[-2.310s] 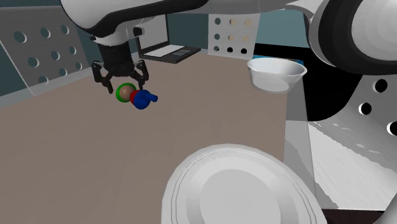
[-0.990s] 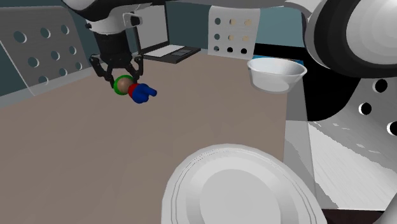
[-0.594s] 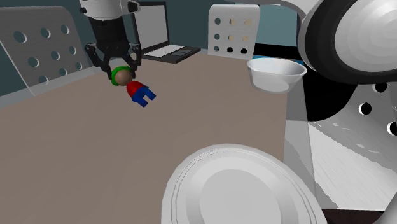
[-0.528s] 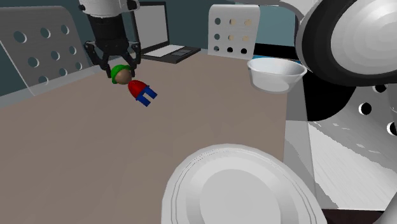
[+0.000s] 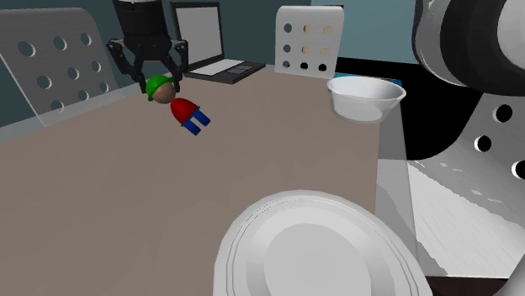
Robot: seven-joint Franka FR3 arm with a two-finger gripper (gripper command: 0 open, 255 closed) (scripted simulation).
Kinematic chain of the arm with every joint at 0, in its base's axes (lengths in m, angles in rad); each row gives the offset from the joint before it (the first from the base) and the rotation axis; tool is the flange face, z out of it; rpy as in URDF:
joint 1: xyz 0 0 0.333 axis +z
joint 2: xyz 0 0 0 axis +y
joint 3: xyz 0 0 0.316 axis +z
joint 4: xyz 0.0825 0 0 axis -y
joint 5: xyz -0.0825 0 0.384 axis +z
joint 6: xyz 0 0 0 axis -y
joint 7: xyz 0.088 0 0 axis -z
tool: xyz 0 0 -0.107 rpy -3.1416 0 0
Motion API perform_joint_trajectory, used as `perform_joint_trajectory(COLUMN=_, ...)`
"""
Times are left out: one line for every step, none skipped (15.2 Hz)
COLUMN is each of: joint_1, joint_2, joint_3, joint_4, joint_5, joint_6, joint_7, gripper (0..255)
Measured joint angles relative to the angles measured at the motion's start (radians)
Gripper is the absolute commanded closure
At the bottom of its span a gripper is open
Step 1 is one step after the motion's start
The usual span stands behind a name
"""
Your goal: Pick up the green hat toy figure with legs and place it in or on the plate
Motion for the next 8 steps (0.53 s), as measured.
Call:
perform_joint_trajectory(joint_1=-0.014, joint_2=-0.061, joint_3=0.007, joint_4=-0.09, joint_5=0.013, joint_6=0.028, joint_7=0.007, gripper=255)
perform_joint_trajectory(joint_1=-0.027, joint_2=-0.123, joint_3=0.014, joint_4=-0.185, joint_5=0.026, joint_6=0.062, joint_7=0.016, gripper=255)
perform_joint_trajectory(joint_1=-0.035, joint_2=-0.176, joint_3=0.019, joint_4=-0.259, joint_5=0.038, joint_6=0.083, joint_7=0.023, gripper=255)
perform_joint_trajectory(joint_1=-0.042, joint_2=-0.224, joint_3=0.023, joint_4=-0.326, joint_5=0.051, joint_6=0.104, joint_7=0.028, gripper=255)
perform_joint_trajectory(joint_1=-0.046, joint_2=-0.275, joint_3=0.028, joint_4=-0.397, joint_5=0.064, joint_6=0.126, joint_7=0.036, gripper=255)
perform_joint_trajectory(joint_1=-0.053, joint_2=-0.324, joint_3=0.031, joint_4=-0.463, joint_5=0.079, joint_6=0.144, joint_7=0.037, gripper=255)
perform_joint_trajectory(joint_1=-0.056, joint_2=-0.363, joint_3=0.034, joint_4=-0.513, joint_5=0.09, joint_6=0.157, joint_7=0.041, gripper=255)
perform_joint_trajectory(joint_1=-0.061, joint_2=-0.411, joint_3=0.034, joint_4=-0.581, joint_5=0.106, joint_6=0.18, joint_7=0.04, gripper=255)
